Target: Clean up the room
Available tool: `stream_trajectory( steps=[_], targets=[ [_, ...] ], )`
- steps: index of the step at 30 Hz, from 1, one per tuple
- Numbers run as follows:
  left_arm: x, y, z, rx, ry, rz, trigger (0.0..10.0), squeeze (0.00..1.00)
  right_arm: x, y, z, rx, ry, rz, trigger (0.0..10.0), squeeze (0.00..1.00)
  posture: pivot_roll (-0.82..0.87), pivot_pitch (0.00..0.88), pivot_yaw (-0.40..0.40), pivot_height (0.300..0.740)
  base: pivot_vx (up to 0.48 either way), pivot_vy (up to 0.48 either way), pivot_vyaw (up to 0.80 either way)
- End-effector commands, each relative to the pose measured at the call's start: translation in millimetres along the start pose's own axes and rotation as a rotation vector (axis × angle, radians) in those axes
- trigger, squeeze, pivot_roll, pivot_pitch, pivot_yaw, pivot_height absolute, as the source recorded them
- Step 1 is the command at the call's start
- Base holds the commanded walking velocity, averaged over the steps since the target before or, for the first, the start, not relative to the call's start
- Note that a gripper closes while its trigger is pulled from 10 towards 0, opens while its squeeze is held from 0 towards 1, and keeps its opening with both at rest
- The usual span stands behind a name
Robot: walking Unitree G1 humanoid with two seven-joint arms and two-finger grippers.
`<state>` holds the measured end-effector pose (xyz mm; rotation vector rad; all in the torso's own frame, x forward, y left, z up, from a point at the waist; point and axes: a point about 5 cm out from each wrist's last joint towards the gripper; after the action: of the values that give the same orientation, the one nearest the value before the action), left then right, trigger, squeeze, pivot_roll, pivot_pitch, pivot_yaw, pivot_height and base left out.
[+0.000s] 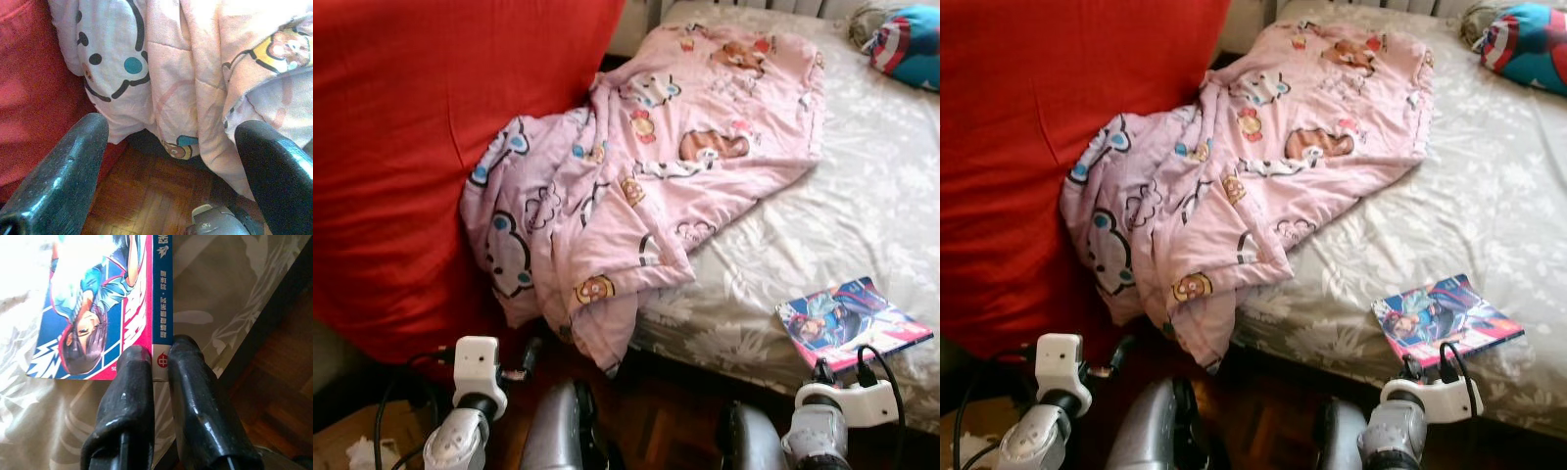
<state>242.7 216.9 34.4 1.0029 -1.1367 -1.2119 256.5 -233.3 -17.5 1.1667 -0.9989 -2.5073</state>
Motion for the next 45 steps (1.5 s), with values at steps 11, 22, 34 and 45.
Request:
stream_trajectory(
  steps=[11,22,34,45],
  targets=[
    [-1.4,-6.6,4.3,-0.028,0.001,-0.012,10.0,0.0,6.3,1.1,0.4,0.001,-0.022,0.002,10.0,0.0,0.1,0.163,-0.002,0.59,0.0,0.0,0.0],
    [3.1,-4.7,-8.6,-0.023,0.007,0.005,10.0,0.0,-84.2,28.8,7.3,0.307,0.497,0.614,0.0,0.0,0.07,0.121,0.003,0.59,0.0,0.0,0.0],
    [0.8,-3.6,-12.2,-0.019,0.014,0.006,10.0,0.0,-90.9,15.7,13.5,0.28,0.563,0.668,10.0,0.0,0.08,0.11,0.002,0.59,0.0,0.0,0.0],
    [-1.9,-7.6,-16.5,-0.036,0.039,0.035,10.0,0.0,-97.0,6.8,16.5,0.251,0.621,0.73,10.0,0.0,0.08,0.101,0.0,0.65,0.0,0.0,0.0]
  ],
)
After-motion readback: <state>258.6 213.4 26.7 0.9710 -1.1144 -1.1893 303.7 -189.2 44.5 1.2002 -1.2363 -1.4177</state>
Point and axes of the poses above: a point about 5 cm out from each wrist's last joint towards the gripper, its own z axis pointing back from the gripper into the wrist, its own y axis along the axis of the wrist's last joint, x = y × z, and after that the axes turned 9 degrees about z, right-handed
